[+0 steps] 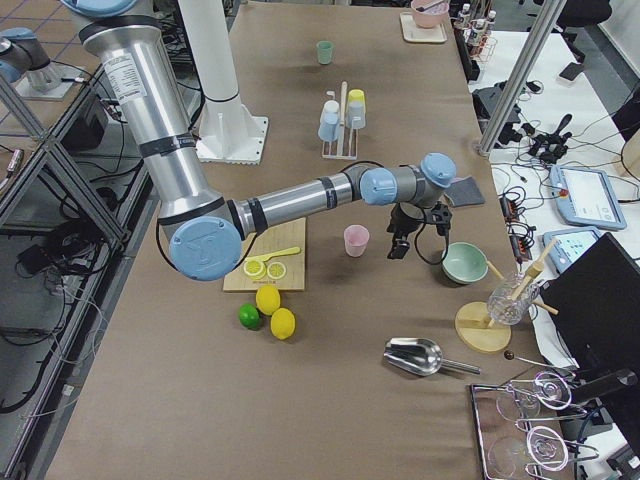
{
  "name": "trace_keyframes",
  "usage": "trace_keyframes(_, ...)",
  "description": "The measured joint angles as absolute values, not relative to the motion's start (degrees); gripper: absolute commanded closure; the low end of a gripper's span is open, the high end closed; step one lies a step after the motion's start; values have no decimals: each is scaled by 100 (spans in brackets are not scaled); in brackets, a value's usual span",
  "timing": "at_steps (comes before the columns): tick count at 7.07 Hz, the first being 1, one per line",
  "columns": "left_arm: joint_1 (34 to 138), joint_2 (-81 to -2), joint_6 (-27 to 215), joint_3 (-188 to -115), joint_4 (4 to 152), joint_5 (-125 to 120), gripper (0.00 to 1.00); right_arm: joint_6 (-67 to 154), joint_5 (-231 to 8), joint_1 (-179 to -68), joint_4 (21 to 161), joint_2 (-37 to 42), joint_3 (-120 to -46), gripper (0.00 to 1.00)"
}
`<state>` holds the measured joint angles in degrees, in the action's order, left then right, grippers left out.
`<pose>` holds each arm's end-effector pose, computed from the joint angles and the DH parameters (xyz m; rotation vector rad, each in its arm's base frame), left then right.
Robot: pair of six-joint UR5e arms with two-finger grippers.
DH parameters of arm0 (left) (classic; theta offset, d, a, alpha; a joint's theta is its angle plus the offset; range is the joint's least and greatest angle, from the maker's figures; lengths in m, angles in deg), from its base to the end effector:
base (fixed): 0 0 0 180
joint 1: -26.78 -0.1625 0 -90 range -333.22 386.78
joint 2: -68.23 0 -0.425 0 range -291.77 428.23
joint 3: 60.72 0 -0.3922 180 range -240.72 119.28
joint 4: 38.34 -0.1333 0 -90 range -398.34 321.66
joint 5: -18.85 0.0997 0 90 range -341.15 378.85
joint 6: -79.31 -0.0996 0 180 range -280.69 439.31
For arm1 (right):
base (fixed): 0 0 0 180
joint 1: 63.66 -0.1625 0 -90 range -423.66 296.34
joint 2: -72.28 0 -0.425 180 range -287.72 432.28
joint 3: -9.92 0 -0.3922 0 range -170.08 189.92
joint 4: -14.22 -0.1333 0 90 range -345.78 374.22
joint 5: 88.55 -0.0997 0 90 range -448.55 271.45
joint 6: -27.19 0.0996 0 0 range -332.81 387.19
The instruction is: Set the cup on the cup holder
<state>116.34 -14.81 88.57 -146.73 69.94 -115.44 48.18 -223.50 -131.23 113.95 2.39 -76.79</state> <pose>-0.0604 -0.4420 0.7169 0.0558 0.7797 -0.0966 -0.1819 -0.6056 0.5057 -0.1808 -0.7714 -0.0723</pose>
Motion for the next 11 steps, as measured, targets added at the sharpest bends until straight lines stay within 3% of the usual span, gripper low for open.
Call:
trace_keyframes(3, 11634, -1488, 8859, -14623, 6997, -11544, 2, 4797, -22435, -13019, 11535, 287, -7556, 2)
trace_keyframes(11, 11634, -1556, 8860, -14575, 7012, -11543, 2, 4518, -22912, -12640, 12682, 1187, -6628, 5)
